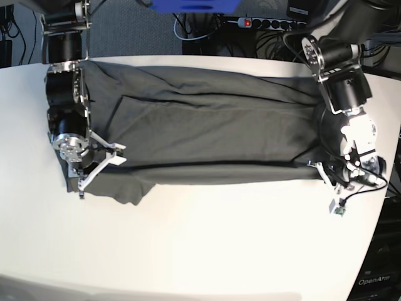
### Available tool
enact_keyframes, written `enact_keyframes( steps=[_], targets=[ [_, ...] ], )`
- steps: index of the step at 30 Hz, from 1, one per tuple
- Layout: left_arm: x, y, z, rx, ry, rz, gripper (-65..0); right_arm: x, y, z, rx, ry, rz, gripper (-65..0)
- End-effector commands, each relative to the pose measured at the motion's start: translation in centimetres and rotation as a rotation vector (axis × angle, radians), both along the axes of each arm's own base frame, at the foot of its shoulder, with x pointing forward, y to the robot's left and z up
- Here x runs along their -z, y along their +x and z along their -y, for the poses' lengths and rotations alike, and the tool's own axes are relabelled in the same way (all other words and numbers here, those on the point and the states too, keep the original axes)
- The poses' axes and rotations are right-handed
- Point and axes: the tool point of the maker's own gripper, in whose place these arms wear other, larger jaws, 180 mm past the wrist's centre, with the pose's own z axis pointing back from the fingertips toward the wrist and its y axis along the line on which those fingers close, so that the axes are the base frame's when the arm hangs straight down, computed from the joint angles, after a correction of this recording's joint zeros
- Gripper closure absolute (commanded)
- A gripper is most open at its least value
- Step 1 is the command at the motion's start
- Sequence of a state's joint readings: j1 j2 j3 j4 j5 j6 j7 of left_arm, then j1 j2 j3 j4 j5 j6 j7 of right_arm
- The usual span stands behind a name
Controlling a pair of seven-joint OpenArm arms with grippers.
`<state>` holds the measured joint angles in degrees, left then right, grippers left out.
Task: Fold the T-shirt properly
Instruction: 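Lift the held shirt edge with both grippers and fold it over the body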
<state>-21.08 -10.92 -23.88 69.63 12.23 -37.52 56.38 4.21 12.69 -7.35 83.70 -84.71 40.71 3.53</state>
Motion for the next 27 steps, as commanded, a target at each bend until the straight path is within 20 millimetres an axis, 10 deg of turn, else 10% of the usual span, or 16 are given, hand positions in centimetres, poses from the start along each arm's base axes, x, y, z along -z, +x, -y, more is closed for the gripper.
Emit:
enact_keyframes(
  steps=[1,27],
  targets=[
    [-2.1,1.2,-0.7,-0.006,0.024,0.061,-1.9,-1.9,0.9,1.0,0.016,-0.038,0.058,-0.6],
    [-5.7,-5.1,-3.1,-0.013,0.226,0.06,-1.9,-3.4,-6.8,7.0,0.209,-0.317,0.071,-0.6]
  ],
)
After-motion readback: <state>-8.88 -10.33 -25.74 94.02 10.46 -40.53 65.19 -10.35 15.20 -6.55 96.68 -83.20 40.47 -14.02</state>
